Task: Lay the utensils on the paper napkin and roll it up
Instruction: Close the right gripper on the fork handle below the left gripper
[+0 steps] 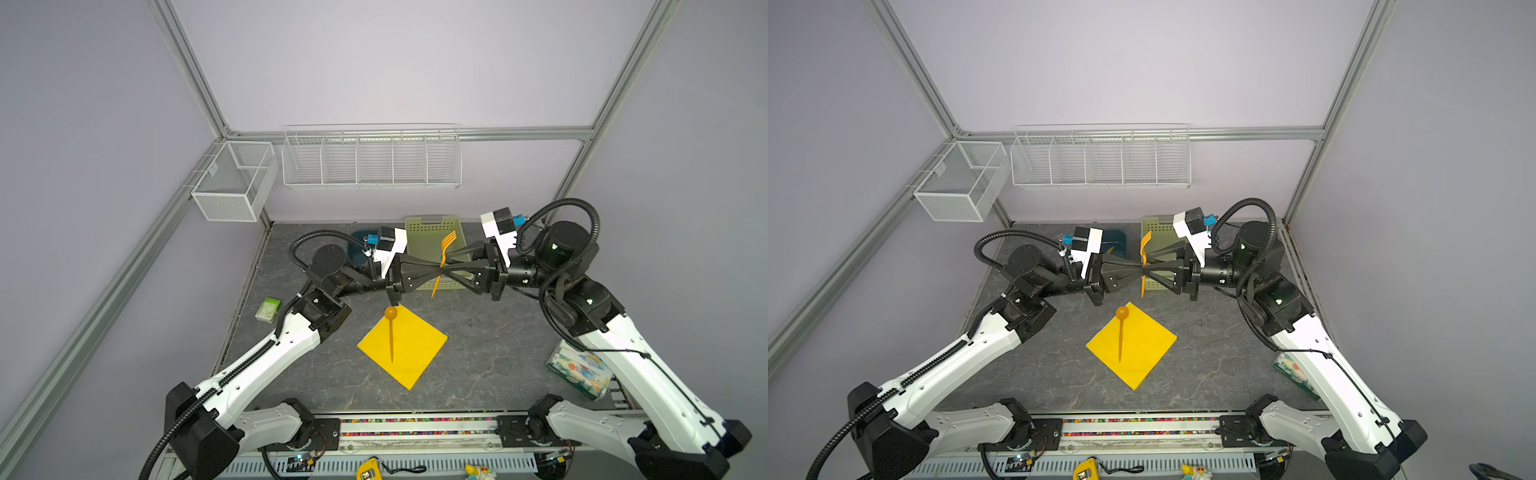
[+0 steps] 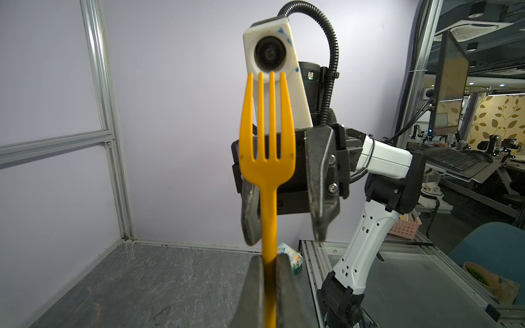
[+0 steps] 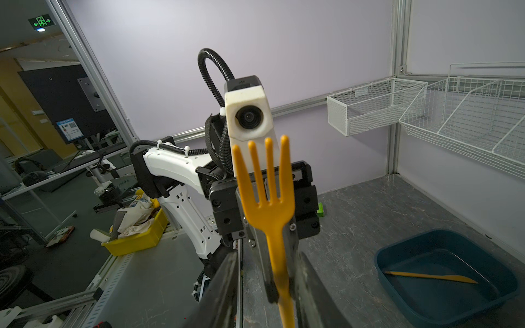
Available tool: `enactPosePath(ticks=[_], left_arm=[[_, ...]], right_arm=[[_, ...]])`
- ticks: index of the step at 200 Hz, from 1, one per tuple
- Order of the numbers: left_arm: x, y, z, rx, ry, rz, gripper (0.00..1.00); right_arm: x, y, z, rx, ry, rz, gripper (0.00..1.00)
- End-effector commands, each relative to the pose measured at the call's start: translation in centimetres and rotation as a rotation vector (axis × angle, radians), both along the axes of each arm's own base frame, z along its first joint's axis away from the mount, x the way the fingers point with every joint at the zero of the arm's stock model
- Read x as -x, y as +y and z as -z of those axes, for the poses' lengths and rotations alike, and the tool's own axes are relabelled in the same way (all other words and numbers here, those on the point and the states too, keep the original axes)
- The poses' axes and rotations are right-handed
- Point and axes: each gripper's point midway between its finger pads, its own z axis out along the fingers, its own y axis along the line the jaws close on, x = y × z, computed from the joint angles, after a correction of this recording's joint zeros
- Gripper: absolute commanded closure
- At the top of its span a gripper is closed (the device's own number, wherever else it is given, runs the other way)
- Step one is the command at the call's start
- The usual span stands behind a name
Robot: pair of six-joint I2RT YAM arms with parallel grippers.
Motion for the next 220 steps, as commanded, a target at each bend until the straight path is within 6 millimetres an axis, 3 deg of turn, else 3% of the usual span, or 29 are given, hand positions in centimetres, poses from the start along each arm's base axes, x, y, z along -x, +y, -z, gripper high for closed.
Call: enactPosePath(ticks=[1, 152, 185, 220], left_arm=[[1.0, 0.5, -1.0, 0.024, -0.045, 0.018, 1.00], [0.7, 0.4, -0.5, 0.016, -0.033, 0.006, 1.00], [0.8, 0.2, 1.0, -0.054, 0.000, 0.017, 0.78], [1.0, 0.0, 3.2, -0.172, 0.030, 0.037, 0.75]], right_arm=[[-0.1, 0.3, 0.3, 0.008, -0.026, -0.001, 0.66], [0.6, 0.4, -0.7, -0.005, -0.037, -0.029, 0.89], [1.0, 0.3, -0.9, -0.005, -0.042, -0.039, 0.93], [1.3, 0.3, -0.7, 0.009, -0.035, -0.056, 0.93]])
